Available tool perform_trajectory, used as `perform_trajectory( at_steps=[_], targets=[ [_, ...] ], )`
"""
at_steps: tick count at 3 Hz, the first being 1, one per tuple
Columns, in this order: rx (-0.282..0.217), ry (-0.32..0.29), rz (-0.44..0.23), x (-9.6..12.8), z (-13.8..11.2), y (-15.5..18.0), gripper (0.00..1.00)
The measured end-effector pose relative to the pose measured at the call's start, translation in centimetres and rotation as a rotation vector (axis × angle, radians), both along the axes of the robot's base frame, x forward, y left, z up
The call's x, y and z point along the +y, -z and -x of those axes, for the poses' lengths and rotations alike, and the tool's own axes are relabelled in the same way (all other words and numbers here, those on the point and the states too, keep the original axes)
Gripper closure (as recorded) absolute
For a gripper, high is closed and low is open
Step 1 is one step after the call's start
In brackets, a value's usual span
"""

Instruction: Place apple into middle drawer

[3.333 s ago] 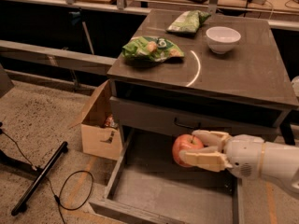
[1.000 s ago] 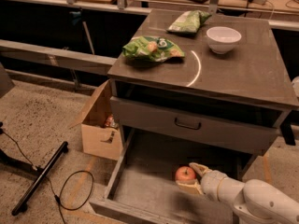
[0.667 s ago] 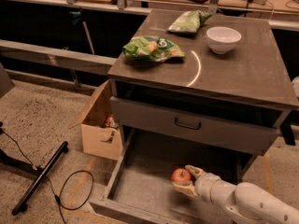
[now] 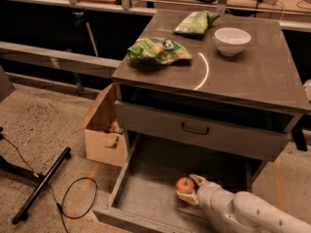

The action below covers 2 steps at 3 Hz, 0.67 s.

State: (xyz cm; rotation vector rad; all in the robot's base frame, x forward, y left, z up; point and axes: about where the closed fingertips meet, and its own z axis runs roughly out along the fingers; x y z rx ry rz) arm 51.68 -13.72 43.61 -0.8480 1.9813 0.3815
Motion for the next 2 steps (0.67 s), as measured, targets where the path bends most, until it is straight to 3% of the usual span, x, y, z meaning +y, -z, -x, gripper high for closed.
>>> perform_trajectory(
  at_steps=[1,2],
  targets=[
    [0.018,0.004,0.008,0.0,-0.5,2.2,0.83],
    [0.03,0.011,0.01,-0.1,-0.8,3.3,0.59]
  ],
)
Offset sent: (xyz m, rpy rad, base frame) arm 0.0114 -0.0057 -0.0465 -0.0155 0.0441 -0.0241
